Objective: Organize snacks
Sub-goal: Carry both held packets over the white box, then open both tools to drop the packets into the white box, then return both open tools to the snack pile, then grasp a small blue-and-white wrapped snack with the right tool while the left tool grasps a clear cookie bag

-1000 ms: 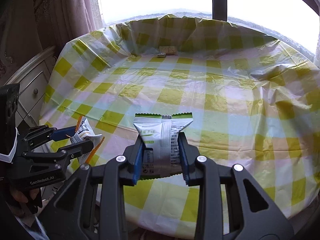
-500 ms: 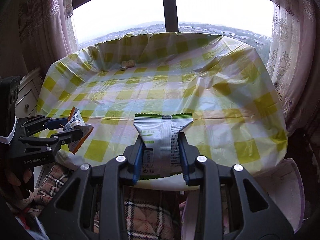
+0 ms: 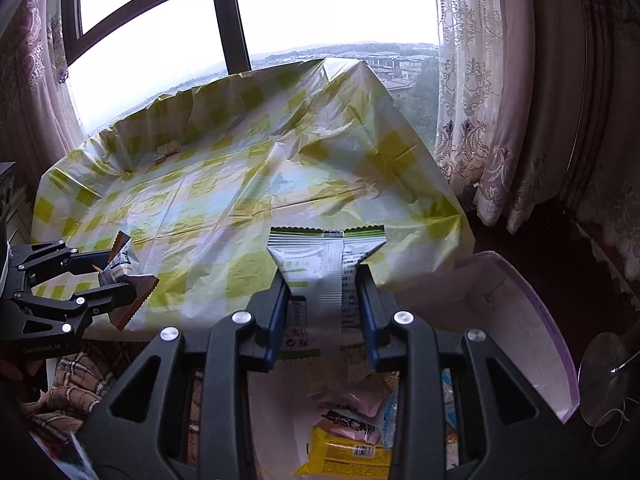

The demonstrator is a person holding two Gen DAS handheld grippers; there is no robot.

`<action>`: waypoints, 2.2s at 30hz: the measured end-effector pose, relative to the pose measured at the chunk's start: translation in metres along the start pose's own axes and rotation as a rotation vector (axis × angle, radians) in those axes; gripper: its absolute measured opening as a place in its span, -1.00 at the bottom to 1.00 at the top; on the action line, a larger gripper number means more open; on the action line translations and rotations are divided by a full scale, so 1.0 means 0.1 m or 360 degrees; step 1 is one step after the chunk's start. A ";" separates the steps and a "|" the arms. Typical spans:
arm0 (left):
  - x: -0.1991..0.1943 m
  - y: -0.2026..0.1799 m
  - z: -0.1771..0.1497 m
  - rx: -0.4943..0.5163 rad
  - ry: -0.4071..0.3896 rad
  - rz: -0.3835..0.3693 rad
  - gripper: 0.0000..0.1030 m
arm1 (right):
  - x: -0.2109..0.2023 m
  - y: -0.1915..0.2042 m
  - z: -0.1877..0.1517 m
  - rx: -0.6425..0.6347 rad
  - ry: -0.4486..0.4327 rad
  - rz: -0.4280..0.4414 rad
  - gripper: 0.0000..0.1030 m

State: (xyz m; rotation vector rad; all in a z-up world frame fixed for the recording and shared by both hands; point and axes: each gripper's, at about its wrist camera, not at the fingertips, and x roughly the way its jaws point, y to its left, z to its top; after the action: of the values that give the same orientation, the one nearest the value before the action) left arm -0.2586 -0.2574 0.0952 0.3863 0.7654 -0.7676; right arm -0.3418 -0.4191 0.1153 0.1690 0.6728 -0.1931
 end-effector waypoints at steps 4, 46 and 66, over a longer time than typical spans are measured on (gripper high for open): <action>0.13 -0.31 0.09 0.0121 0.0033 -0.0051 -0.06 | -0.01 -0.21 -0.07 0.0065 0.0009 -0.0046 -0.30; 0.78 0.66 0.07 -0.0068 0.0012 -0.0077 0.48 | 0.66 -0.16 0.21 0.0289 0.0179 -0.0202 0.63; 0.31 4.31 -1.19 -0.1312 -0.0076 0.0681 0.61 | 3.67 3.57 1.50 -0.0526 0.0469 0.0487 0.61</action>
State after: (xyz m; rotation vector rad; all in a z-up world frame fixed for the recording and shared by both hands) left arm 0.0191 0.0837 0.0113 -0.2147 0.8484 -0.0239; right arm 0.1118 -0.1505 0.0318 -0.0197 0.9507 0.2421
